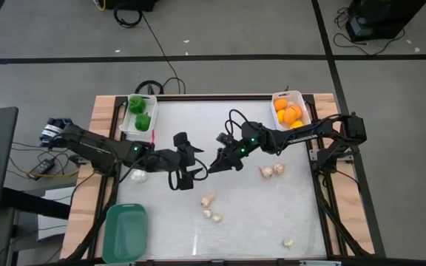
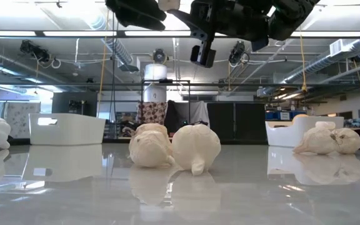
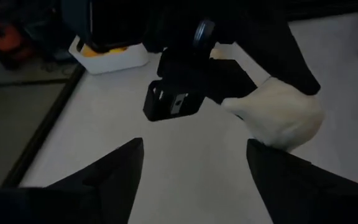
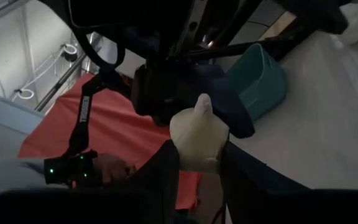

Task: Sort produce into baskets
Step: Put the white garlic into the green bin

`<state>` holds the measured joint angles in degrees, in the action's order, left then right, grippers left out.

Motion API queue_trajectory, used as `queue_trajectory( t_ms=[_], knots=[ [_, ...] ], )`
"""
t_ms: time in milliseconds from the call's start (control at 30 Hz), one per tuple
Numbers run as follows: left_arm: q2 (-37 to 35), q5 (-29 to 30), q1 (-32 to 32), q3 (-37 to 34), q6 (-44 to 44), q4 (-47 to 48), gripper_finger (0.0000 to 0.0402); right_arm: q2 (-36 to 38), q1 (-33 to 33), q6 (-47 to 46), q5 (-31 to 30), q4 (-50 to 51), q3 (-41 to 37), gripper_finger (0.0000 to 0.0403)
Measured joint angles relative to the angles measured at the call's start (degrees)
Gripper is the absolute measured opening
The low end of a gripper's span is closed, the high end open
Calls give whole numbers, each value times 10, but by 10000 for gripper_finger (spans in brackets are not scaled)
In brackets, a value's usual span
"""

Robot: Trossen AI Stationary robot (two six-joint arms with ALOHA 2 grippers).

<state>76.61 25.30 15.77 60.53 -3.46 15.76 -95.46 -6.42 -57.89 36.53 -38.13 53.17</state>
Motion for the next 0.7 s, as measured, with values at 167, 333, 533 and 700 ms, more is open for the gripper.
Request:
queue_trajectory(
  t_ms=[167, 333, 533, 700],
  knots=[
    [-5, -4, -4, 2, -60, 76, 321, -2, -6, -5, -21, -30, 2, 112],
    [-16, 3, -11, 2, -77, 111, 326, -1, -14, -22, -2, -59, 2, 112],
    [-20, 18, -13, 2, -16, 9, 326, -1, -28, -24, 5, -55, 2, 112],
    [-17, 5, -14, 2, 63, -63, 326, -1, -28, -24, 17, -55, 2, 112]
  ],
)
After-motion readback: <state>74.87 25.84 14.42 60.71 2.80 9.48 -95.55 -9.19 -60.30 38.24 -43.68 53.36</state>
